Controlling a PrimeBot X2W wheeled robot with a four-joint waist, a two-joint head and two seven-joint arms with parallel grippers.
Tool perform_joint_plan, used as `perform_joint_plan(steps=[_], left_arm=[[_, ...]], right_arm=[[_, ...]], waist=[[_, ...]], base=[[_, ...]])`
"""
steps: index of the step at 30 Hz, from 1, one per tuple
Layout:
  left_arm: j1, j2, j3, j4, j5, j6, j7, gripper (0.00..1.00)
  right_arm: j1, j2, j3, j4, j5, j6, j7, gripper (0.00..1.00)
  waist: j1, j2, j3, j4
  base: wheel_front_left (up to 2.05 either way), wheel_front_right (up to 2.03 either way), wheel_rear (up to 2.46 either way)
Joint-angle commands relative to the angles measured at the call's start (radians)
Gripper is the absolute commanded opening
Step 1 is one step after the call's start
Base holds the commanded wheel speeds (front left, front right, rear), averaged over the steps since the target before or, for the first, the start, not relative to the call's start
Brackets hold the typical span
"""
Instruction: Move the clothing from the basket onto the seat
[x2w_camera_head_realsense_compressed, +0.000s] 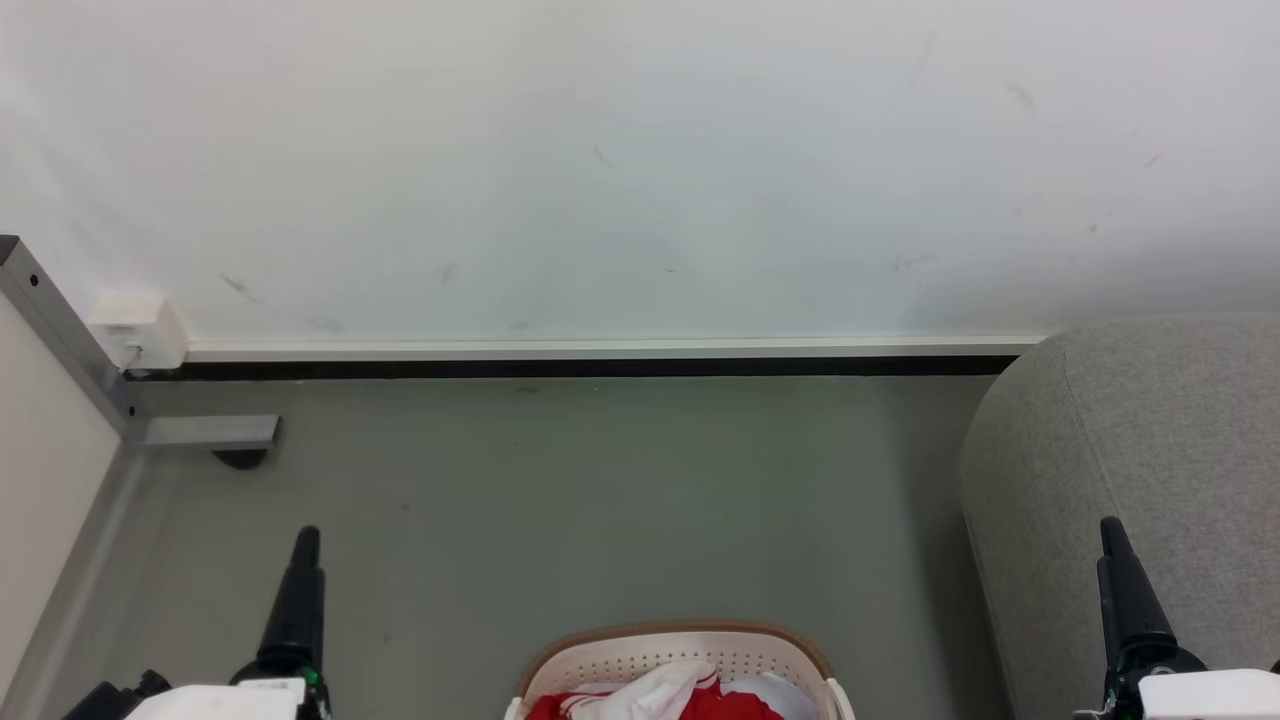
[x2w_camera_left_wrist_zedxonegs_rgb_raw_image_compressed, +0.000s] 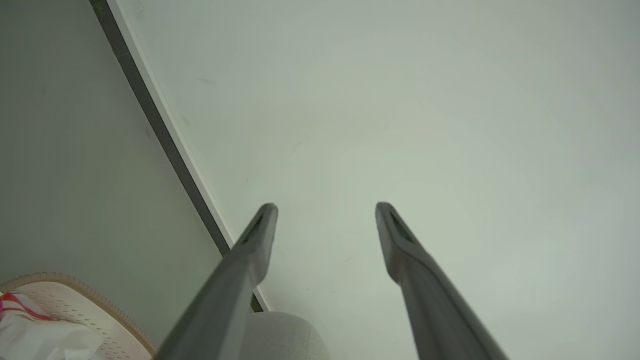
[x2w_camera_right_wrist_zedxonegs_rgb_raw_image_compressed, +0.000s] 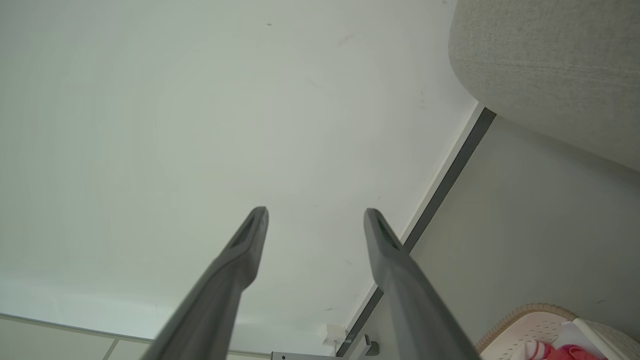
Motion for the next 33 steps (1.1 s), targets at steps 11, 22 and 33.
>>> perform_joint_plan(steps=[11,22,33], left_arm=[[0.009,0.008,0.001,-0.059,0.224,-0.004,-0.053,1.00],[0.027,0.009,-0.008,-0.089,0.459,0.007,-0.091,1.00],[0.040,0.013,-0.037,-0.108,0.709,0.011,-0.127,1.00]], right_arm=[[-0.022,-0.017,0.048,-0.062,-0.178,-0.001,-0.050,1.00],[-0.025,-0.026,0.082,-0.052,-0.419,-0.001,-0.089,1.00],[-0.032,-0.041,0.125,-0.018,-0.663,-0.001,-0.123,1.00]], waist=[[0.0000,0.0000,-0.001,-0.005],[0.0000,0.0000,-0.005,-0.010],[0.0000,0.0000,-0.010,-0.014]], base=[[0.00,0.00,0.00],[0.00,0.00,0.00],[0.00,0.00,0.00]])
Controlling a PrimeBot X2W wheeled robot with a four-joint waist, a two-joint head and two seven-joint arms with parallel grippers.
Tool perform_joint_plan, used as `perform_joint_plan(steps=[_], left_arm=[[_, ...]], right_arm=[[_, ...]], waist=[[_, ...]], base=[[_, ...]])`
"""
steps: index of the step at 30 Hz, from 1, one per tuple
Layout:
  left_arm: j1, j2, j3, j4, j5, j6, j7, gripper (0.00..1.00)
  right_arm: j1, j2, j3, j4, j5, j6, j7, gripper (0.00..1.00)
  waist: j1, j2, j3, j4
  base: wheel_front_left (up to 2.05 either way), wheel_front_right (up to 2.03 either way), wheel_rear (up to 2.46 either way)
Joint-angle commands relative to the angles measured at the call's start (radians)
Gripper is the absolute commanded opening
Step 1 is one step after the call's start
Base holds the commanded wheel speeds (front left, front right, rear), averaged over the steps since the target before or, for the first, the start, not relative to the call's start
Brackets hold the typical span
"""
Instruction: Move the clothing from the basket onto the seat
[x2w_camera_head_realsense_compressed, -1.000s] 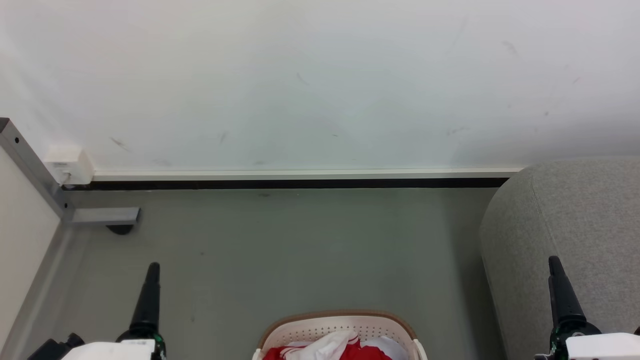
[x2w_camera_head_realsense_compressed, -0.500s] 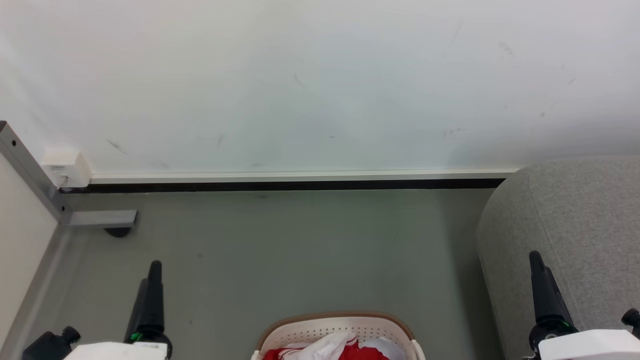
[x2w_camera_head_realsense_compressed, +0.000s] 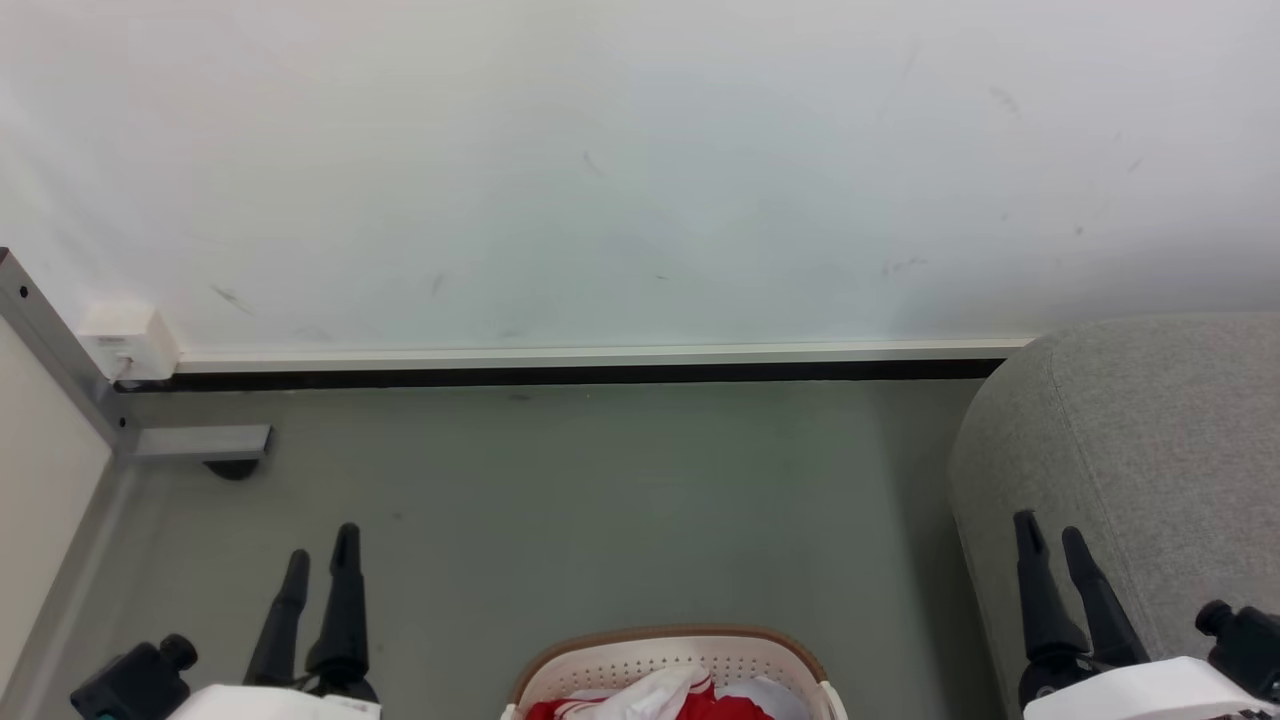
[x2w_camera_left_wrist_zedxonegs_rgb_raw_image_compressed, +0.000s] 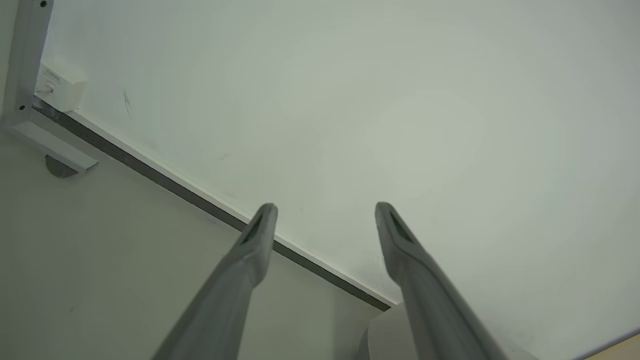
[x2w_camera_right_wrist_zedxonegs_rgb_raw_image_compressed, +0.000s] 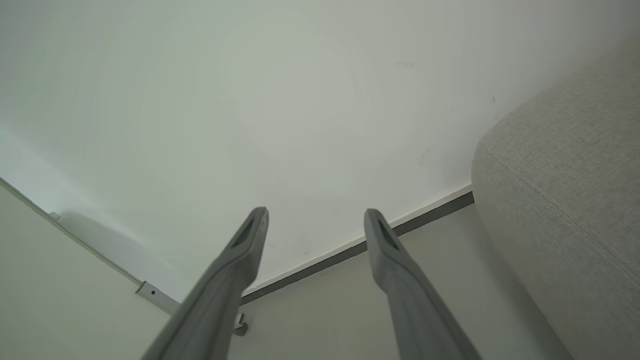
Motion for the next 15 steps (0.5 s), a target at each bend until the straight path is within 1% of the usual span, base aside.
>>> perform_joint_plan(steps=[1,7,15], left_arm=[[-0.001,0.011,-0.003,-0.018,0.056,0.005,-0.015,1.00],[0.007,0.015,-0.013,-0.016,0.151,0.015,-0.031,1.00],[0.016,0.017,-0.021,-0.020,0.239,0.027,-0.054,1.00]], right_arm=[[-0.020,-0.011,0.011,-0.008,-0.050,-0.001,-0.010,1.00],[-0.021,-0.008,0.025,0.019,-0.149,-0.001,-0.028,1.00],[-0.030,-0.001,0.032,0.038,-0.254,-0.001,-0.050,1.00]], waist=[[0.0000,0.0000,0.000,-0.001],[0.0000,0.0000,0.000,-0.004],[0.0000,0.0000,-0.003,-0.006]], base=[[0.00,0.00,0.00],[0.00,0.00,0.00],[0.00,0.00,0.00]])
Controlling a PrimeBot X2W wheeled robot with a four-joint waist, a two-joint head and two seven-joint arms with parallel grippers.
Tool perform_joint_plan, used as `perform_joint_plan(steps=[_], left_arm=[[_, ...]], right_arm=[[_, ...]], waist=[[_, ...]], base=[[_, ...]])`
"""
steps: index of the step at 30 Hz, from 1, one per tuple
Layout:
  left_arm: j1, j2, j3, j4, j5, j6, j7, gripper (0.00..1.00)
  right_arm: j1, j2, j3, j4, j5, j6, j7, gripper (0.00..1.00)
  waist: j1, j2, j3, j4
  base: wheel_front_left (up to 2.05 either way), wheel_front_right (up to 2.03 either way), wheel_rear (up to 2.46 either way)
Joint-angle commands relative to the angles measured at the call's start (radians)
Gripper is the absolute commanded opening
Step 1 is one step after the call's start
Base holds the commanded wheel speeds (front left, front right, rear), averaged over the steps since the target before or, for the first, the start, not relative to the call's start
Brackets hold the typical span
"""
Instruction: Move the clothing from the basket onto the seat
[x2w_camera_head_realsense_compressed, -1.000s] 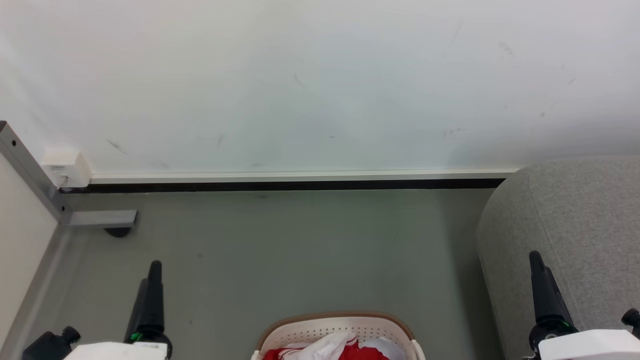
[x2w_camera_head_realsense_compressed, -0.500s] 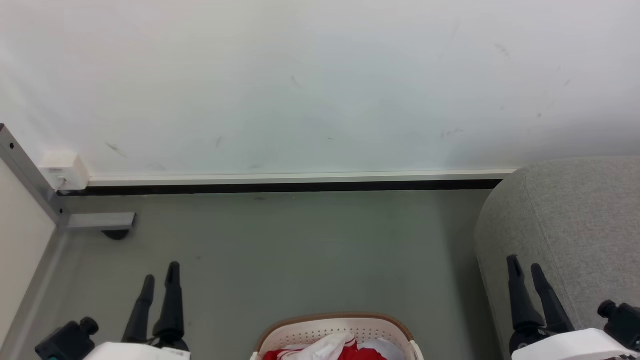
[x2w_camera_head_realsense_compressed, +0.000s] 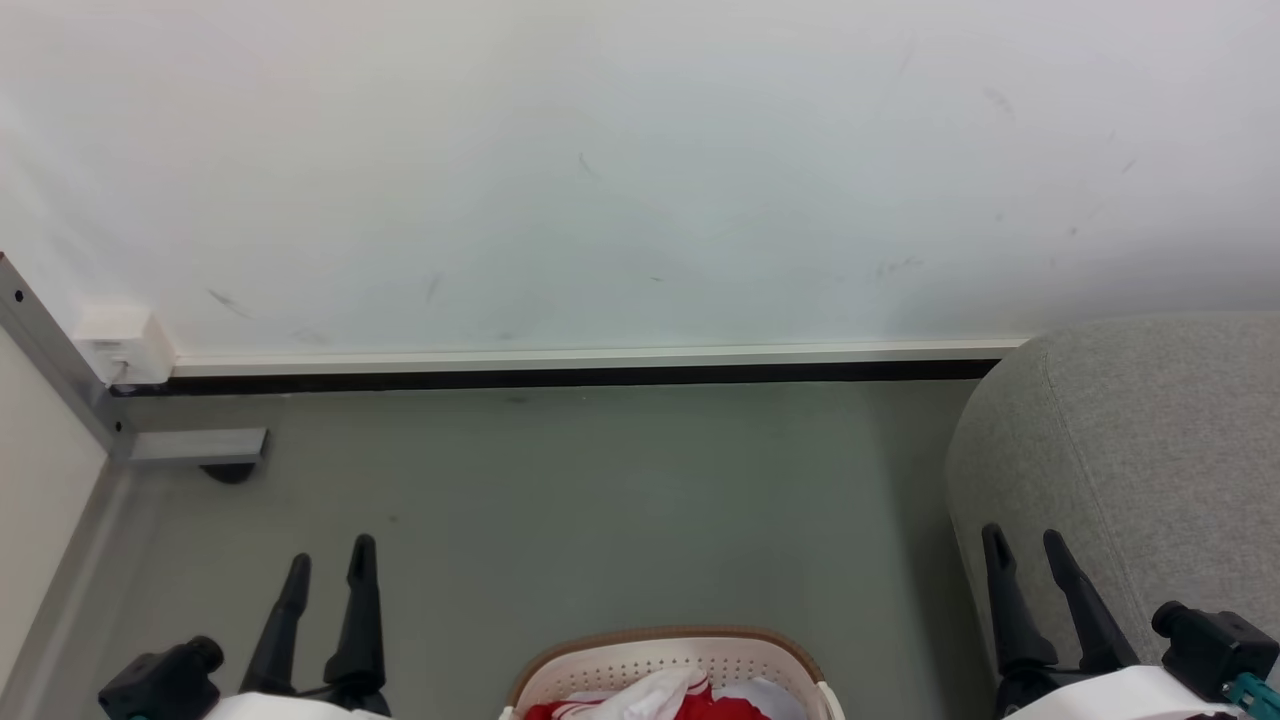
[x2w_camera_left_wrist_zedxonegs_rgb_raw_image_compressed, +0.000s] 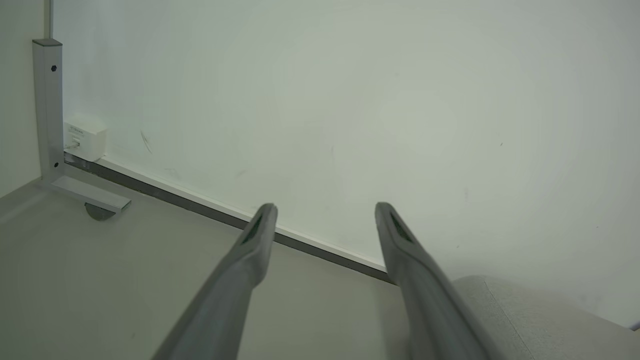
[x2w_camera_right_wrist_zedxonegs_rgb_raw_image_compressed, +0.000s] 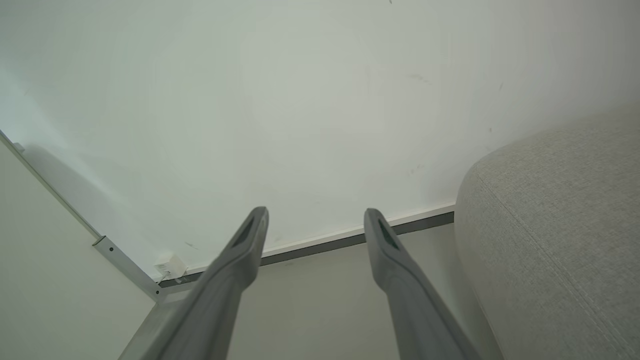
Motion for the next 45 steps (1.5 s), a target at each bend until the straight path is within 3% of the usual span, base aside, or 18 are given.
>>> perform_joint_plan(steps=[1,45], left_arm=[[0.000,0.011,0.001,-0.014,0.034,0.003,-0.013,1.00],[0.029,0.012,-0.019,-0.041,0.405,-0.002,-0.107,1.00]], right_arm=[[-0.022,-0.002,0.004,-0.002,-0.039,-0.001,-0.012,1.00],[-0.029,0.009,0.071,0.008,-0.384,-0.002,-0.106,1.00]], waist=[[0.0000,-0.0001,0.000,0.000],[0.0000,-0.0001,-0.004,-0.010]], base=[[0.00,0.00,0.00],[0.00,0.00,0.00]])
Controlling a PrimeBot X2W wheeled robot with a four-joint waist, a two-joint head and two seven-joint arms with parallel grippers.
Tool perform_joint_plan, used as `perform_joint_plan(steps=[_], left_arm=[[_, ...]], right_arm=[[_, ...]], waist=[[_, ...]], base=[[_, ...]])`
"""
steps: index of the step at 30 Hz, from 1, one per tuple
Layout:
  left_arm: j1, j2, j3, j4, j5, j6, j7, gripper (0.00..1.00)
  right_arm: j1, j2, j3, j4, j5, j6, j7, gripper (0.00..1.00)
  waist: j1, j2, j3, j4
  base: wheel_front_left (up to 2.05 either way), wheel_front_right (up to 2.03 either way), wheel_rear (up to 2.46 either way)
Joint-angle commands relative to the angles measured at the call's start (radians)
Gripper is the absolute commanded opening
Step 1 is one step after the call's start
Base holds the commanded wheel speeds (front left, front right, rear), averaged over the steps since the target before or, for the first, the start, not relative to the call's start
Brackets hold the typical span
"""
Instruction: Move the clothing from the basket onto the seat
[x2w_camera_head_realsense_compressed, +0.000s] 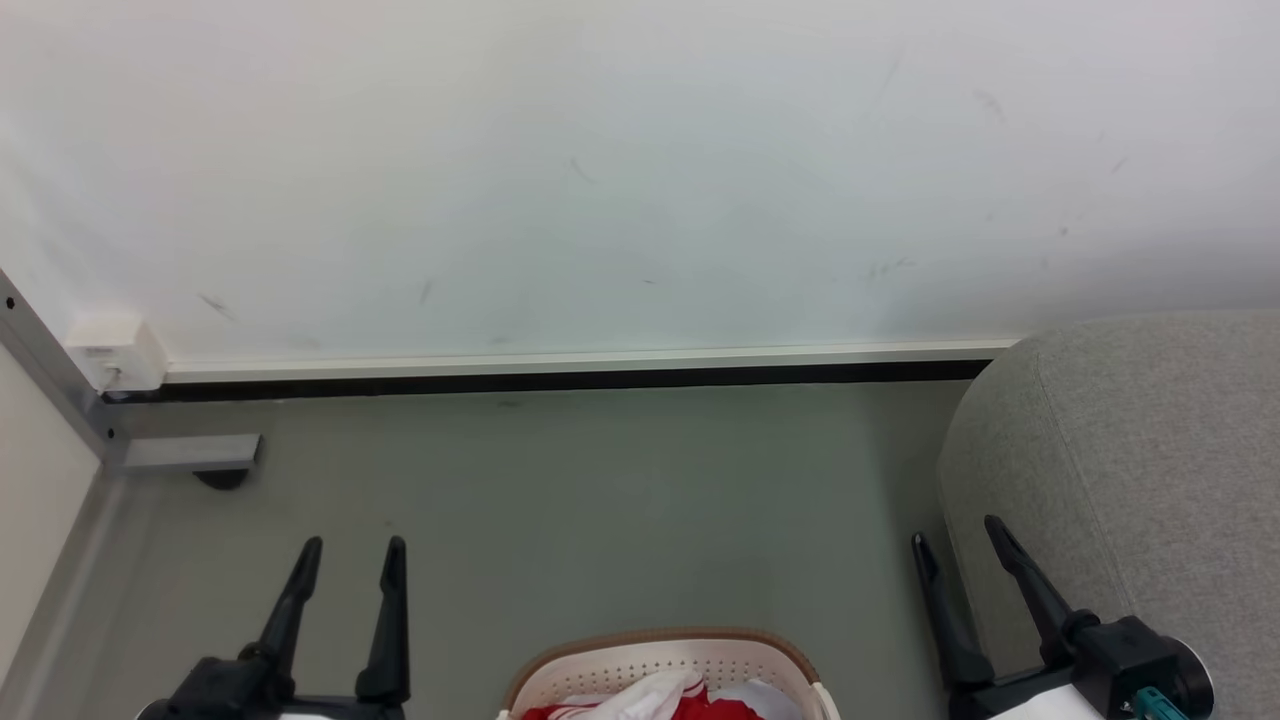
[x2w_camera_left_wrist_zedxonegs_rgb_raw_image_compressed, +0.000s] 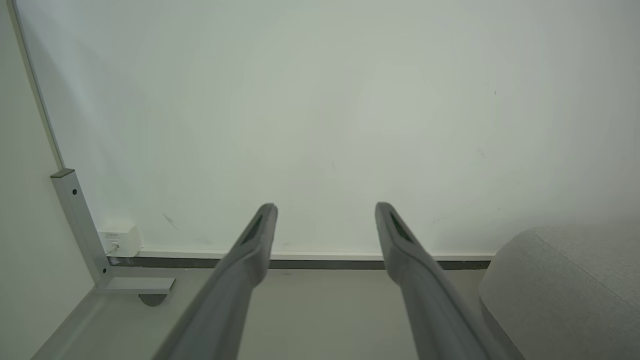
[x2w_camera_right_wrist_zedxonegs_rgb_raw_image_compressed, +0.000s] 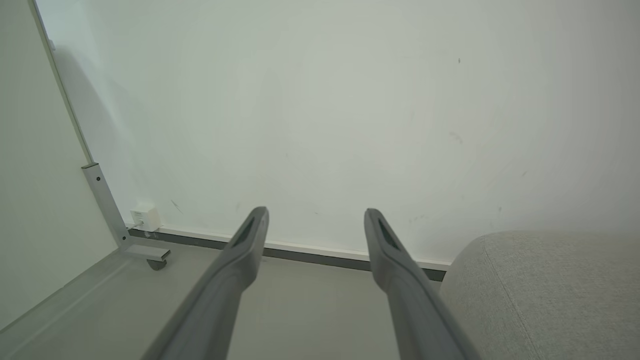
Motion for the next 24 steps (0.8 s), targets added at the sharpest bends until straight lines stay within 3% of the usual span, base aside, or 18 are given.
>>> perform_joint_plan(steps=[1,10,24], left_arm=[[0.010,0.009,-0.001,-0.009,0.027,-0.002,-0.011,1.00],[0.015,0.008,-0.003,-0.014,0.087,-0.004,-0.025,1.00],[0.016,0.005,0.006,-0.010,0.074,-0.008,-0.025,1.00]], right_arm=[[-0.014,0.001,0.003,0.002,-0.021,-0.002,-0.011,1.00],[-0.016,0.002,0.011,0.002,-0.070,-0.002,-0.026,1.00],[-0.014,0.004,0.009,-0.001,-0.049,-0.002,-0.025,1.00]], waist=[[0.0000,0.0000,-0.001,0.000],[0.0000,0.0000,-0.003,-0.001],[0.0000,0.0000,0.002,-0.013]], base=[[0.00,0.00,0.00],[0.00,0.00,0.00],[0.00,0.00,0.00]])
